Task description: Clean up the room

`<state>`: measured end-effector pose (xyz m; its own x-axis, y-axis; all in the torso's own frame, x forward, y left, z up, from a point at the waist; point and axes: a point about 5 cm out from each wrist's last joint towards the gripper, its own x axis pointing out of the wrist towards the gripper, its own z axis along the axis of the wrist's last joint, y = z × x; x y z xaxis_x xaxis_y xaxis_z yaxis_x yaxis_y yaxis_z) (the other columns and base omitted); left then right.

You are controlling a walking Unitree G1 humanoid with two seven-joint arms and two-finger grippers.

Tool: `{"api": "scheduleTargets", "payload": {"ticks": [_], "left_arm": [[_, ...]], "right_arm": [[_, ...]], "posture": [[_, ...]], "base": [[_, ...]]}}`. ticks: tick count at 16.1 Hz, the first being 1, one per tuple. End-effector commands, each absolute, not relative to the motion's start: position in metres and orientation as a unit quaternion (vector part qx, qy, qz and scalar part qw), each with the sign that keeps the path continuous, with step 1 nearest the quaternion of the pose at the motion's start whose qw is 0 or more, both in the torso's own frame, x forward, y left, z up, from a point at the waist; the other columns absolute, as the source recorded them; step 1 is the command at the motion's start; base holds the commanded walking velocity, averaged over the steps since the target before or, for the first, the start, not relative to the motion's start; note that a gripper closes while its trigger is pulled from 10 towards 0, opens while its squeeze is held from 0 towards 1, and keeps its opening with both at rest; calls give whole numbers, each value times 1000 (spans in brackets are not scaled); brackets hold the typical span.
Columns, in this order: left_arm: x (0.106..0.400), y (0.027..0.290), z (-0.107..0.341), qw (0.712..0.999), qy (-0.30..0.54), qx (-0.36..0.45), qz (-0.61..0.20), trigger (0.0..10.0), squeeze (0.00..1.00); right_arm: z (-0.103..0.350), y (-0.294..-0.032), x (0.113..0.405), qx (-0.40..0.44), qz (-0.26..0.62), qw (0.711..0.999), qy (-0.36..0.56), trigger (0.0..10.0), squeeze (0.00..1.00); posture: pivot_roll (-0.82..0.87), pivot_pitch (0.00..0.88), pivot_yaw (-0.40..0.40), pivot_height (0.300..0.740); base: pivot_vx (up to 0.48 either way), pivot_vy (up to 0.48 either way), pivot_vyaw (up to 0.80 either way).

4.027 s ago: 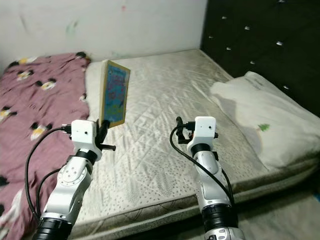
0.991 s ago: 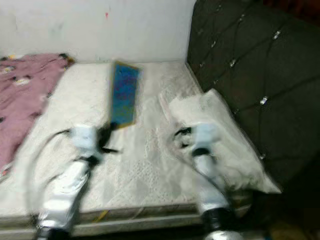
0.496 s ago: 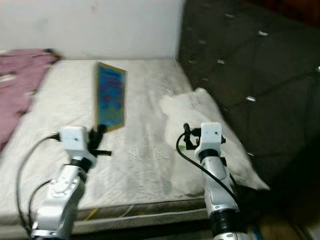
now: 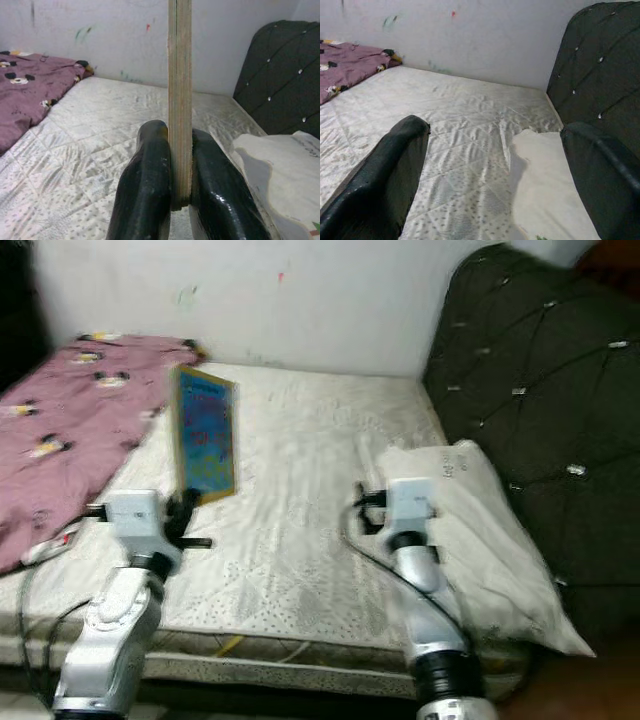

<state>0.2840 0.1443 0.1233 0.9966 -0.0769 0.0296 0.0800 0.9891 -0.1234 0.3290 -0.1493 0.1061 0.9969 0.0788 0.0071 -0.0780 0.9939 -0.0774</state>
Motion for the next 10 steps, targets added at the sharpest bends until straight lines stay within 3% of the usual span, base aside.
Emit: {"api": "scheduleTargets", "payload": {"ticks": [1,2,6,9,10], "left_arm": [[289,136,137,996,-36,-67,-54,10000,0],[290,134,137,995,-40,-67,-58,10000,0],[293,130,144,993,-62,-70,-70,10000,0],[295,129,147,992,-67,-75,-76,10000,0],[295,127,148,991,-72,-75,-89,10000,0]], "right_arm": [[112,-155,331,-46,32,998,-13,10000,0],[112,-156,331,-46,32,998,-13,10000,0],[116,-161,334,-57,29,998,-18,10000,0],[121,-160,336,-62,30,997,-27,10000,0],[120,-160,337,-55,26,998,-25,10000,0]], "posture": [[-6,0,-26,740],[-10,0,-26,740],[-18,0,-30,740],[-22,0,-26,740],[-22,0,-25,740]], "base": [[0,480,0],[0,472,0],[0,0,0],[0,0,794],[0,0,0]]}}
